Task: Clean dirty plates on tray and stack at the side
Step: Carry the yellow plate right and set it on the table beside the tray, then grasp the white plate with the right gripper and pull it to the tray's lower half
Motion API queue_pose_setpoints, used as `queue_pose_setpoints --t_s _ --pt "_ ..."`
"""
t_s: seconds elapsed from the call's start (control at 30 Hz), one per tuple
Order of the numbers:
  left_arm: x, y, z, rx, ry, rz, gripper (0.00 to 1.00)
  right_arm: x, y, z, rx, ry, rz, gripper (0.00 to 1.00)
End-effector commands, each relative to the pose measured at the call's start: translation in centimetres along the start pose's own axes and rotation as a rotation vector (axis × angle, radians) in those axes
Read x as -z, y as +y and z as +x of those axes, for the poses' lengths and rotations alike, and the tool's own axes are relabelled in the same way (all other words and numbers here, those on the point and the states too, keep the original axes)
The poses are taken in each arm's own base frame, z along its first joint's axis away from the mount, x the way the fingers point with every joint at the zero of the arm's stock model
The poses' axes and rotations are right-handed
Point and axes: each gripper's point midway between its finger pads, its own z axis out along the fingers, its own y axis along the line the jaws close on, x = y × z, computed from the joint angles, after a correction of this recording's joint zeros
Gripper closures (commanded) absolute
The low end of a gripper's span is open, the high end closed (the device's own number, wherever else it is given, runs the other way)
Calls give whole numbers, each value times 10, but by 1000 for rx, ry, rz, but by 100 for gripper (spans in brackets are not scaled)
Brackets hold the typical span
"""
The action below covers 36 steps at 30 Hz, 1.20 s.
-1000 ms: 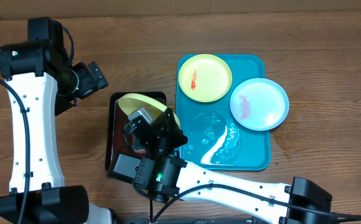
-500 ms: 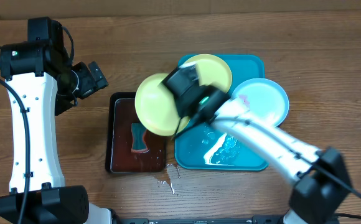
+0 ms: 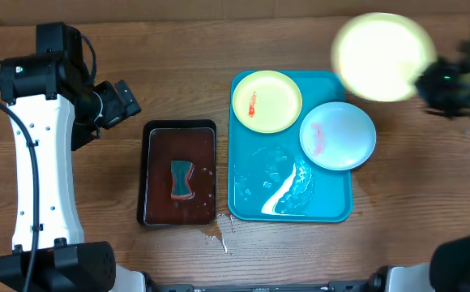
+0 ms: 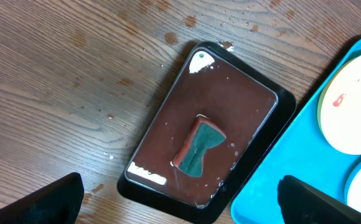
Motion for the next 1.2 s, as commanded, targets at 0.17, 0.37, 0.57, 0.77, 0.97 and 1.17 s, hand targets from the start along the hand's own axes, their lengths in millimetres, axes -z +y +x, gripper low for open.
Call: queue_pose_setpoints --t_s 0.17,0.37,0.57,0.77,0.97,1.17 --pt "7 -2 -3 -17 -22 18 0 -38 -166 -17 -379 73 303 96" --pt "7 -2 -3 -17 -22 18 0 -83 -207 39 -414 205 398 96" --pt "7 -2 -3 -17 -22 18 0 -99 -205 79 -328 279 478 96" --pt "7 -2 -3 -17 -22 18 0 -99 -167 86 -179 293 432 50" --pt "7 -2 -3 -17 -22 18 0 -81 -107 63 0 208 213 45" --pt "7 -2 -3 -17 -22 18 0 -90 -45 71 298 200 -39 43"
